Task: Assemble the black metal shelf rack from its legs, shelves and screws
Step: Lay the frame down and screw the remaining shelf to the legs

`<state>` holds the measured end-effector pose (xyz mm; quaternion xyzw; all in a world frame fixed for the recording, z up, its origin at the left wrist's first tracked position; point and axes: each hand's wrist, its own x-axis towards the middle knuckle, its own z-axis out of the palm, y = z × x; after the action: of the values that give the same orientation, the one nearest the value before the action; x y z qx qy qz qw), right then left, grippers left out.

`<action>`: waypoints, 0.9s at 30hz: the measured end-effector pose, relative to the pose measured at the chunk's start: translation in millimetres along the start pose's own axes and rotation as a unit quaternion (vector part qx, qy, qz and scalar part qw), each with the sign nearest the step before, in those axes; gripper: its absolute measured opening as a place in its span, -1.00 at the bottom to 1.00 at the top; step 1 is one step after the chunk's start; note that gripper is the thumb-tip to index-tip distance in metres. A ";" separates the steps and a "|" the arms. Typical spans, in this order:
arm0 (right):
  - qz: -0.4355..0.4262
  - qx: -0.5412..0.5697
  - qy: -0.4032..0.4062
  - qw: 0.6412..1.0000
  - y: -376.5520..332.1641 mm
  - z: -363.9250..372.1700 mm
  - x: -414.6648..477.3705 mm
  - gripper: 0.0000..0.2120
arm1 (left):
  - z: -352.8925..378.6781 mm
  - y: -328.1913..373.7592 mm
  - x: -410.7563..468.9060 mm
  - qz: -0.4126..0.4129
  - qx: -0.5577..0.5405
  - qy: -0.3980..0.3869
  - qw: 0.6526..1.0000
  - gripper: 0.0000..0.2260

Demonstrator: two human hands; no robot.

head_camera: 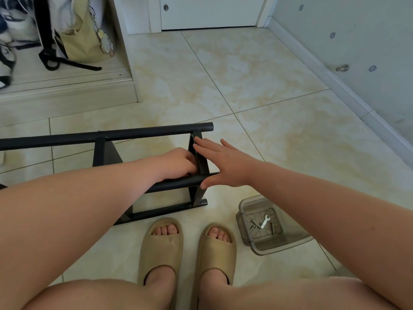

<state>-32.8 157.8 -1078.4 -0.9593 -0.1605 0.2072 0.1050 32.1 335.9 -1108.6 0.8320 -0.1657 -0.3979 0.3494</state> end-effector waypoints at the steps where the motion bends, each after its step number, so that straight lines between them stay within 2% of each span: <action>1: 0.004 -0.017 -0.002 1.000 -2.4 -1.8 -0.8 0.01 | -3.4 1.0 -5.3 0.025 0.098 0.005 0.995 -0.91; 3: 0.013 -0.051 -0.009 0.999 -9.8 -4.8 -3.6 0.02 | -14.0 3.7 -19.9 0.042 0.235 -0.001 0.971 -0.80; 6: 0.010 -0.080 -0.012 0.997 -25.9 -8.4 -10.7 -0.01 | -32.1 7.2 -48.0 0.007 0.316 0.007 0.949 -0.68; 9: -0.020 -0.108 0.025 0.994 -45.1 -12.4 -15.6 -0.21 | -32.8 1.0 -78.0 -0.024 0.343 -0.001 0.939 -0.61; 11: -0.038 -0.127 0.036 0.990 -58.8 -14.9 -16.5 -0.39 | -27.4 -9.0 -98.8 -0.033 0.320 -0.030 0.946 -0.66; 14: -0.030 -0.123 -0.016 0.992 -73.8 -12.0 -18.9 -0.58 | -29.1 -23.6 -120.8 -0.037 0.345 -0.033 0.937 -0.66; 16: -0.022 -0.116 -0.043 0.992 -76.4 -5.5 -20.0 -0.60 | -31.6 -32.1 -124.8 -0.047 0.391 -0.015 0.919 -0.68; 19: -0.036 -0.156 -0.033 0.987 -70.2 1.5 -14.2 -0.61 | -29.9 -40.1 -118.3 -0.044 0.441 0.020 0.896 -0.77; 24: -0.040 -0.224 0.003 0.974 -66.5 -6.9 -1.8 -0.70 | -35.0 -42.4 -115.6 -0.014 0.446 0.102 0.889 -0.90; 27: 0.002 -0.231 0.042 0.972 -70.6 -18.1 -2.3 -0.68 | -36.5 -36.9 -119.6 0.037 0.426 0.188 0.884 -0.72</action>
<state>-45.7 220.0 -1042.4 -0.9659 -0.1974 0.1239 -0.1131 -14.7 444.4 -1053.6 0.9531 -0.2812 -0.1119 0.0002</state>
